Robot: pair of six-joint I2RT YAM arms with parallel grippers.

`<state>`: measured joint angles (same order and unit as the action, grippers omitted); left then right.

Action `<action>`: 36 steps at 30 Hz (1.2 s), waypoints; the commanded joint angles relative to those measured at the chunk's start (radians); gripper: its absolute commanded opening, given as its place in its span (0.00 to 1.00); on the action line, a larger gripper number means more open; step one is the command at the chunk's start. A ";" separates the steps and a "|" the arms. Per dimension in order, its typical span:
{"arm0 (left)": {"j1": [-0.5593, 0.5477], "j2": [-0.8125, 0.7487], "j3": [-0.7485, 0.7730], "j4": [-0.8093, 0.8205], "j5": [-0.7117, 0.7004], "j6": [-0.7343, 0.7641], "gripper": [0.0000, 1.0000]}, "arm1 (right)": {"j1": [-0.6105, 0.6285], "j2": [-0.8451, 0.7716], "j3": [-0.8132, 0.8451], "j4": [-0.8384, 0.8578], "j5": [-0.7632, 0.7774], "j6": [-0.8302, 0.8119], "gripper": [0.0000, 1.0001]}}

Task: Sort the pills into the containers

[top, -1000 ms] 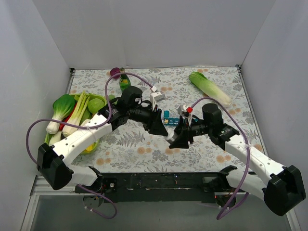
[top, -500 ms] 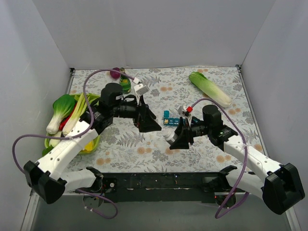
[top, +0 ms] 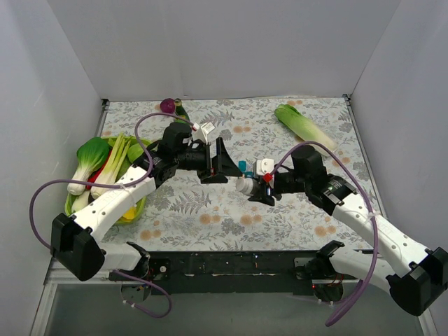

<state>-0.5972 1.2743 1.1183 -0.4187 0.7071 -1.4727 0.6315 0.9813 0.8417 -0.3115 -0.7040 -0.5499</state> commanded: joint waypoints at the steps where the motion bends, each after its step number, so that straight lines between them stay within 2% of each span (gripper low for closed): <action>1: -0.029 -0.009 0.028 0.011 -0.026 -0.098 0.88 | 0.028 -0.004 0.042 -0.047 0.127 -0.150 0.01; 6: -0.056 0.029 0.037 0.011 -0.029 -0.097 0.81 | 0.036 -0.001 0.034 -0.024 0.136 -0.139 0.01; 9: -0.076 0.043 0.043 0.009 -0.031 -0.098 0.74 | 0.037 0.000 0.028 -0.018 0.136 -0.128 0.01; 13: -0.096 0.062 0.054 0.009 -0.046 -0.100 0.70 | 0.037 0.000 0.020 -0.012 0.139 -0.116 0.01; 17: -0.110 0.077 0.064 0.009 -0.054 -0.092 0.61 | 0.037 0.005 0.023 -0.014 0.141 -0.110 0.01; 18: -0.111 0.082 0.066 0.006 -0.054 -0.090 0.50 | 0.037 0.007 0.022 -0.014 0.138 -0.107 0.01; 21: -0.112 0.089 0.067 -0.005 -0.041 -0.061 0.33 | 0.037 0.007 0.020 -0.014 0.132 -0.093 0.01; 22: -0.111 0.091 0.069 -0.009 -0.022 -0.046 0.30 | 0.036 0.007 0.020 -0.015 0.127 -0.087 0.01; 24: -0.113 0.096 0.080 -0.008 0.006 0.043 0.25 | 0.037 0.005 0.016 -0.018 0.101 -0.065 0.01; 26: -0.115 0.096 0.084 -0.008 0.084 0.147 0.25 | 0.036 0.007 0.010 -0.012 0.040 -0.009 0.01; 28: -0.124 0.085 0.081 -0.014 0.153 0.341 0.25 | 0.033 0.013 -0.015 0.003 -0.030 0.060 0.01; 31: -0.133 0.059 0.063 -0.052 0.264 0.566 0.26 | 0.025 0.022 -0.096 0.110 -0.194 0.269 0.01; 32: -0.133 0.051 0.055 -0.057 0.284 0.600 0.26 | 0.016 0.023 -0.122 0.162 -0.284 0.338 0.01; 33: -0.133 0.048 0.049 -0.067 0.320 0.636 0.26 | 0.013 0.025 -0.145 0.263 -0.319 0.466 0.01; 36: -0.136 0.086 0.081 -0.167 0.353 0.732 0.26 | 0.002 0.033 -0.254 0.528 -0.439 0.678 0.01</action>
<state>-0.7162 1.3701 1.1564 -0.5312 0.8833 -0.9791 0.6392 0.9966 0.6796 -0.1371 -0.8883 -0.2268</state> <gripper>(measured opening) 0.408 0.599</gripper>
